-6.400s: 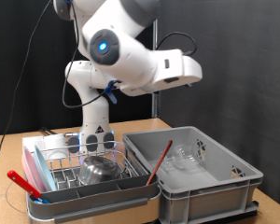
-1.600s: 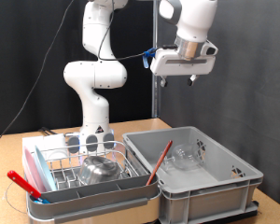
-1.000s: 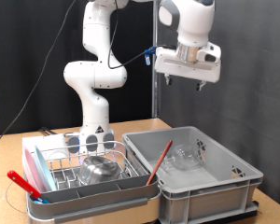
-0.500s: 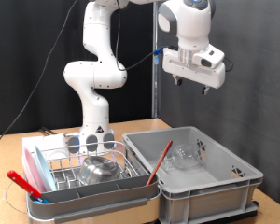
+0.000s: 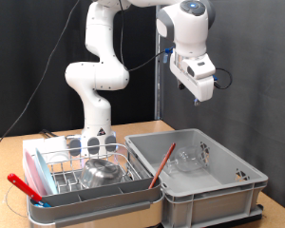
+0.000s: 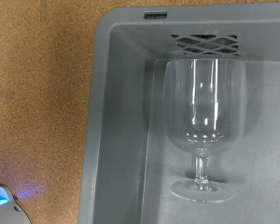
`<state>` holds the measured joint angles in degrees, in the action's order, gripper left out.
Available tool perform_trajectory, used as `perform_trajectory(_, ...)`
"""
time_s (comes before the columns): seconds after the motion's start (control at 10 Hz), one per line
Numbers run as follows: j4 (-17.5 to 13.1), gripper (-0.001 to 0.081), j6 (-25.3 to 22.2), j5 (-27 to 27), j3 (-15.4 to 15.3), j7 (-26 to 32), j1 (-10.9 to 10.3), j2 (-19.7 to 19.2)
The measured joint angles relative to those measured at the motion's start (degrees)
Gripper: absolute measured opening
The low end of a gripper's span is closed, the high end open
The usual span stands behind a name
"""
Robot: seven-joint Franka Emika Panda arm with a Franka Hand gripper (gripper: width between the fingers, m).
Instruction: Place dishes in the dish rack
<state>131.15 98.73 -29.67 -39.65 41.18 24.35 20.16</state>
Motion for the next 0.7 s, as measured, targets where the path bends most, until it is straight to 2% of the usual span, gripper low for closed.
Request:
perform_trajectory(0.1,0.06,0.0811,0.85,-0.98,0.1,2.73,-0.12,-0.04)
perform_trajectory(0.2,0.53,0.0811,2.61,-2.45,0.11,2.75,-0.11,0.13)
perform_trajectory(0.4,3.68,0.0811,8.69,-3.79,-0.48,-0.64,-0.15,2.72)
perform_trajectory(0.6,7.53,0.0811,14.83,-3.35,-0.96,0.13,-0.23,6.58)
perform_trajectory(0.7,9.09,0.0811,16.05,-2.45,-0.98,0.34,-0.16,7.99)
